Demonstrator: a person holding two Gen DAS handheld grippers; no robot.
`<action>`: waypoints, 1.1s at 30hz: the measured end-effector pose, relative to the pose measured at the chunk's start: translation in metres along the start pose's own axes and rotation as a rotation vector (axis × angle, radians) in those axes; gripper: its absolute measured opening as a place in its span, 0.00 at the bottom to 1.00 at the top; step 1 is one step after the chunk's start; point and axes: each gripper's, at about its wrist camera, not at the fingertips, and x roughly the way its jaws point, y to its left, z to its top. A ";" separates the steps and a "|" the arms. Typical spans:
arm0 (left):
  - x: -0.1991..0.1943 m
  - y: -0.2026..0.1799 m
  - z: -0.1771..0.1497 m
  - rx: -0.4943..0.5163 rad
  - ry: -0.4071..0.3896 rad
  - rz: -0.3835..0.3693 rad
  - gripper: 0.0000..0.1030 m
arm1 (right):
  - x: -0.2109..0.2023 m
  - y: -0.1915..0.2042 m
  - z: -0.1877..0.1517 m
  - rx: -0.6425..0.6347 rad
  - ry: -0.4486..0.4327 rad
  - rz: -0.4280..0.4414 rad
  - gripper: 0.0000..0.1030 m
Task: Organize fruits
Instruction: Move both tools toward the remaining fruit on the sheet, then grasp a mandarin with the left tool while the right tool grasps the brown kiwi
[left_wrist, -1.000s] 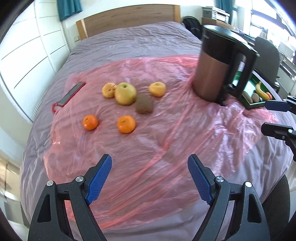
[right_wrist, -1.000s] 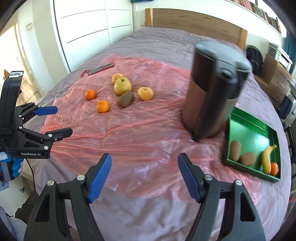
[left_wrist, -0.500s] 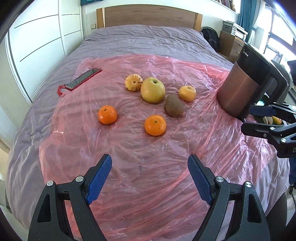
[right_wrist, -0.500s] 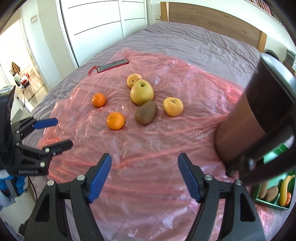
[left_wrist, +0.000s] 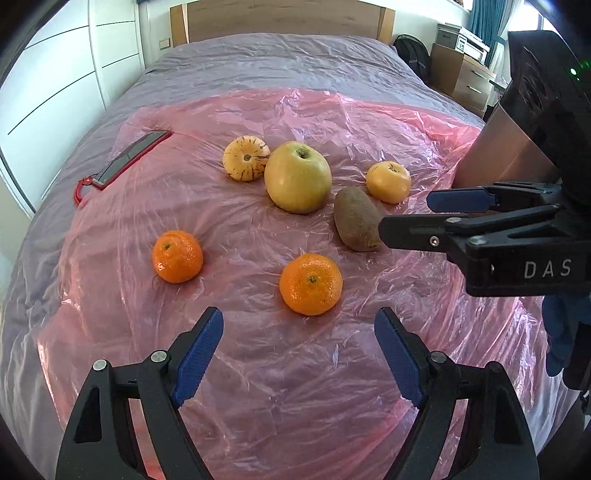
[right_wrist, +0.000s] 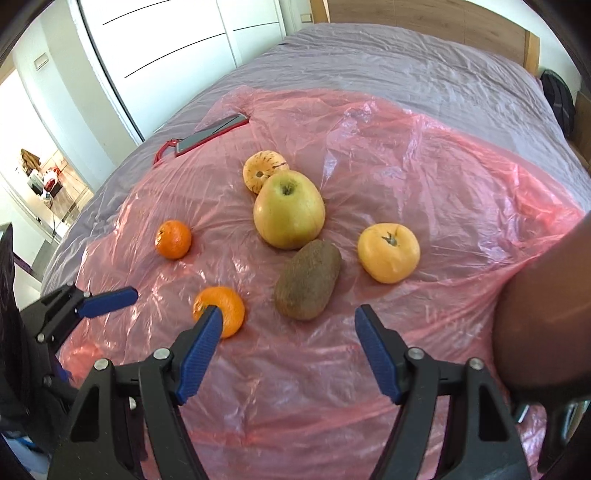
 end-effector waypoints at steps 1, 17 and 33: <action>0.004 0.000 0.001 0.000 0.003 -0.001 0.77 | 0.005 -0.002 0.002 0.009 0.003 -0.002 0.98; 0.047 0.008 0.011 0.010 0.038 -0.036 0.58 | 0.067 -0.014 0.016 0.066 0.070 -0.001 0.67; 0.064 -0.011 0.007 0.082 0.047 0.020 0.39 | 0.084 -0.008 0.016 0.034 0.100 -0.050 0.40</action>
